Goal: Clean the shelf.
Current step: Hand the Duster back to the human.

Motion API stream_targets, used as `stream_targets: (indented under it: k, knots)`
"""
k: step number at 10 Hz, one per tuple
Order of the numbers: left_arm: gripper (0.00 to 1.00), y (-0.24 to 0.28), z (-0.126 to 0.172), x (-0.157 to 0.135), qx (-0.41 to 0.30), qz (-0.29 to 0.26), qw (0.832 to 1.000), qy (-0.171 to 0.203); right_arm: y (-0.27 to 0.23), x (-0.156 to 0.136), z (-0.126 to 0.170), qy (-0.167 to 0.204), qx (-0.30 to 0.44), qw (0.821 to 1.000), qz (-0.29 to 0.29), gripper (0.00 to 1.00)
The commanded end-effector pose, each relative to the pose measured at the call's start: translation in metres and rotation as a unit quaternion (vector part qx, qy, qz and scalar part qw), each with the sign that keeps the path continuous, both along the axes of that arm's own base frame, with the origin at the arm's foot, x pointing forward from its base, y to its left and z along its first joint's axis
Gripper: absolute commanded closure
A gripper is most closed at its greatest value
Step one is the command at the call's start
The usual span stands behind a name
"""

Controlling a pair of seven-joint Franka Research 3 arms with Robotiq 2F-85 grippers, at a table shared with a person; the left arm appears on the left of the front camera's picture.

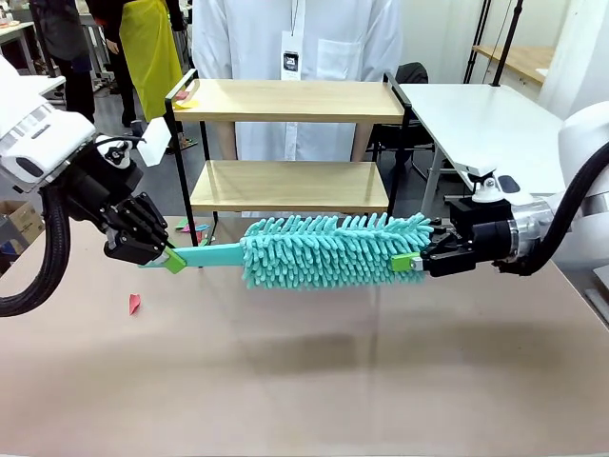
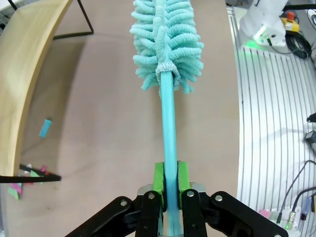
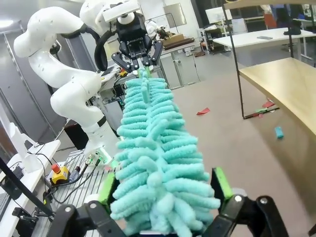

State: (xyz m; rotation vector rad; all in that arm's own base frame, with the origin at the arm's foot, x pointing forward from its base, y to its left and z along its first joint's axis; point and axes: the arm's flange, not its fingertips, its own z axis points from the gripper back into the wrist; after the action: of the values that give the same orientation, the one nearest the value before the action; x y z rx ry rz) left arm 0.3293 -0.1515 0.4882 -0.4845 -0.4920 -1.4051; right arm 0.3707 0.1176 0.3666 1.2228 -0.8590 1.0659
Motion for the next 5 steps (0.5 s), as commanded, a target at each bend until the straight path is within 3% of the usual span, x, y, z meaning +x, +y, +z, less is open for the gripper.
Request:
stream_targets:
  k: [1, 2, 4, 5]
  knots:
    - [0.87, -0.0028, 0.0013, -0.0011, -0.005, -0.005, 1.0, -0.002, 0.0073, -0.0556, -0.0084, -0.018, 0.02, 1.0, 0.01, 0.6]
    - [0.87, -0.0028, 0.0013, -0.0011, -0.005, -0.005, 1.0, -0.002, 0.0059, -0.0552, -0.0064, -0.023, 0.016, 1.0, 0.015, 1.0]
    - [0.87, -0.0028, 0.0013, -0.0011, -0.005, -0.005, 1.0, -0.002, 0.0039, -0.0563, -0.0032, -0.03, 0.016, 0.999, 0.023, 1.0]
    - [0.87, -0.0028, 0.0013, -0.0011, -0.005, -0.005, 1.0, -0.002, 0.0031, -0.0569, -0.0014, -0.033, 0.017, 0.999, 0.026, 0.88]
